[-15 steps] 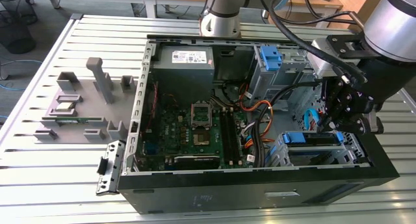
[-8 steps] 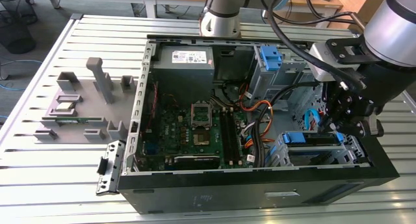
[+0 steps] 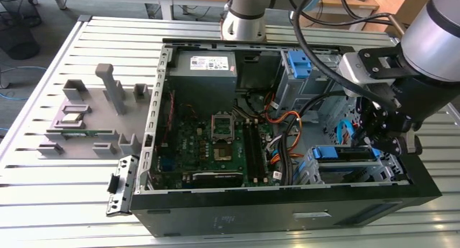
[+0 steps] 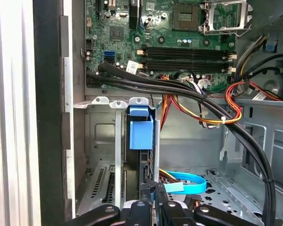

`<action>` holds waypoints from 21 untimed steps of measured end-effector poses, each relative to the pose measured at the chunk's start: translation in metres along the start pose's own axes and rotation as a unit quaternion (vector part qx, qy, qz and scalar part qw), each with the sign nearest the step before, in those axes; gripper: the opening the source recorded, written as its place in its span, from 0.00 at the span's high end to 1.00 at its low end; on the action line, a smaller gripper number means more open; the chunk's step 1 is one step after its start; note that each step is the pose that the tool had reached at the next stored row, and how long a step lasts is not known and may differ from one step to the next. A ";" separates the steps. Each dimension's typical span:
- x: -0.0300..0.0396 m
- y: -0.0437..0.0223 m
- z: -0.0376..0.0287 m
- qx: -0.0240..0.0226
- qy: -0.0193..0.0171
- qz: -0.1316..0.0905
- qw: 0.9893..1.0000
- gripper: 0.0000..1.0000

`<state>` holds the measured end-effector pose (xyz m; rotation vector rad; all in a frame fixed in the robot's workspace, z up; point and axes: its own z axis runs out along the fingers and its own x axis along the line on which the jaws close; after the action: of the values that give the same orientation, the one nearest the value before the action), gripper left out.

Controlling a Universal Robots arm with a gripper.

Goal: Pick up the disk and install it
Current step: 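Insert the first disk wire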

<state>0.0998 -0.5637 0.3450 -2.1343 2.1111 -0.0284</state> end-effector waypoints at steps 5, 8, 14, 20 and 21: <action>0.0038 0.0030 0.0003 0.007 -0.009 0.000 1.000 0.84; 0.0043 0.0035 0.0005 0.008 -0.012 0.001 1.000 0.84; 0.0051 0.0048 0.0012 0.010 -0.015 0.001 1.000 0.84; 0.0051 0.0049 0.0013 0.010 -0.014 0.000 1.000 0.84; 0.0051 0.0049 0.0015 0.010 -0.015 0.000 1.000 0.84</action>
<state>0.0951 -0.5687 0.3425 -2.1094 2.0868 -0.0183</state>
